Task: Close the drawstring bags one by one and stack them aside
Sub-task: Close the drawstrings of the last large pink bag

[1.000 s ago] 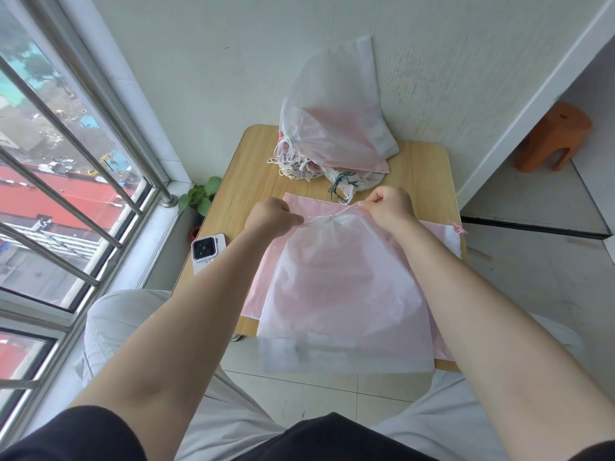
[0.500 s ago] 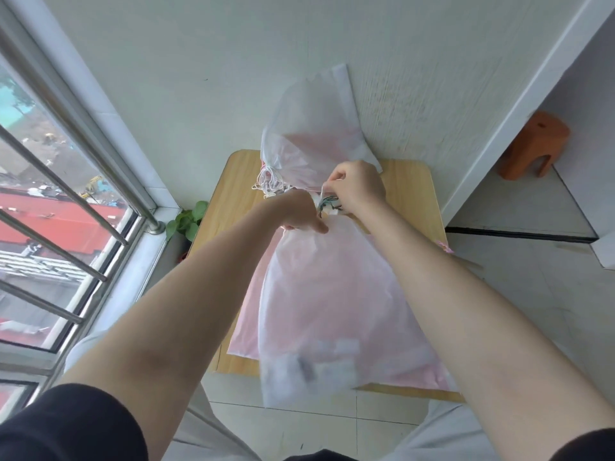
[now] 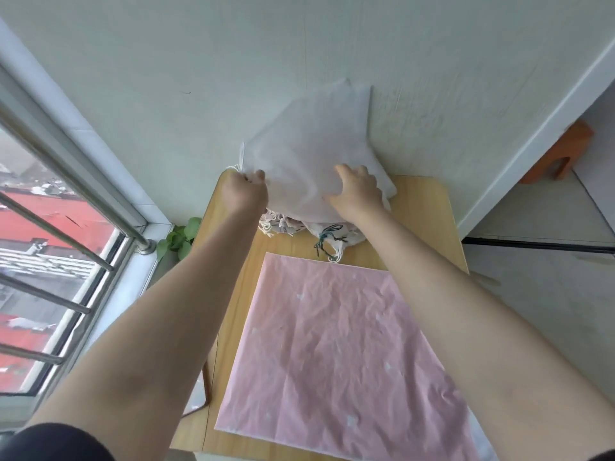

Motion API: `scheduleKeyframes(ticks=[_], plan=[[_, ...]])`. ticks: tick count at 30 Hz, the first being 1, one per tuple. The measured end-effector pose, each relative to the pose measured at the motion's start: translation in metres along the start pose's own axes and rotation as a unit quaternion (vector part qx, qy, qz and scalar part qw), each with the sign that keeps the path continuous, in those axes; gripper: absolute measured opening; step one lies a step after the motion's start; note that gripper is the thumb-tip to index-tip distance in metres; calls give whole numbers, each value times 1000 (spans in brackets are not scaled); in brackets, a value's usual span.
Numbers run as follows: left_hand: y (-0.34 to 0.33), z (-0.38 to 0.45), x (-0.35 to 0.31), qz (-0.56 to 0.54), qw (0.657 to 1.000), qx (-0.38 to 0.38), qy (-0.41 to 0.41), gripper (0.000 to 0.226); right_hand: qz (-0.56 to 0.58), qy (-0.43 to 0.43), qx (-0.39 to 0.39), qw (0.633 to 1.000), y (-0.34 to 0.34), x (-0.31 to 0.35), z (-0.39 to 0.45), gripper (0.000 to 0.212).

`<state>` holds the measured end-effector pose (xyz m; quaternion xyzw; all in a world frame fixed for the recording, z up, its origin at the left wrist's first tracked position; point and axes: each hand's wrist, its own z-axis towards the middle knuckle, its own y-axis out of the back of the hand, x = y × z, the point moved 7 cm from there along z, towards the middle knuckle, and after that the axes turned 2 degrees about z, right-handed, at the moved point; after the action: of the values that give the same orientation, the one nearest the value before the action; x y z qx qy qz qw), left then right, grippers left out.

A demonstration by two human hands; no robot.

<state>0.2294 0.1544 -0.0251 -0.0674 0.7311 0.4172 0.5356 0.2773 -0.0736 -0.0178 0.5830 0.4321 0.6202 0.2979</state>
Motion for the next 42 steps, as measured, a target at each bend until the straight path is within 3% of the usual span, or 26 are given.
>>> scheduleKeyframes(ticks=[3,5,10,15,20,22,24,27,28,30,32,34,37,42], plan=[[-18,24,21,52,998,34,33,24,-58,23,44,997,-24,4,29,111],[-26,33,36,85,993,59,57,26,-127,46,76,988,-40,6,44,130],[-47,60,83,89,986,86,115,34,-198,29,167,966,-91,-9,78,134],[-54,65,99,102,987,65,108,26,-194,2,160,968,-98,-18,91,132],[-47,49,96,31,990,53,129,28,-192,-3,118,974,-93,-8,74,118],[-40,39,99,-49,984,47,164,29,-190,28,66,979,-83,1,62,92],[-27,23,93,-110,978,19,175,38,-169,73,-34,982,-60,11,37,55],[0,-7,68,-115,984,-59,119,37,-92,47,-165,981,-22,1,-3,22],[6,-23,60,-112,987,-65,97,32,-74,15,-155,985,-15,-11,-19,20],[7,-47,48,-93,993,-35,65,23,-74,-71,-57,993,-20,-39,-41,21],[1,-70,40,-35,998,25,44,18,-111,-135,87,981,-35,-65,-69,26],[-15,-94,34,58,992,116,6,11,-141,-145,157,967,-46,-81,-96,34],[-34,-133,35,181,954,234,-40,17,-126,-118,139,975,-53,-88,-120,34],[-47,-165,40,281,905,276,-161,31,-108,-37,157,981,-64,-74,-141,28]])
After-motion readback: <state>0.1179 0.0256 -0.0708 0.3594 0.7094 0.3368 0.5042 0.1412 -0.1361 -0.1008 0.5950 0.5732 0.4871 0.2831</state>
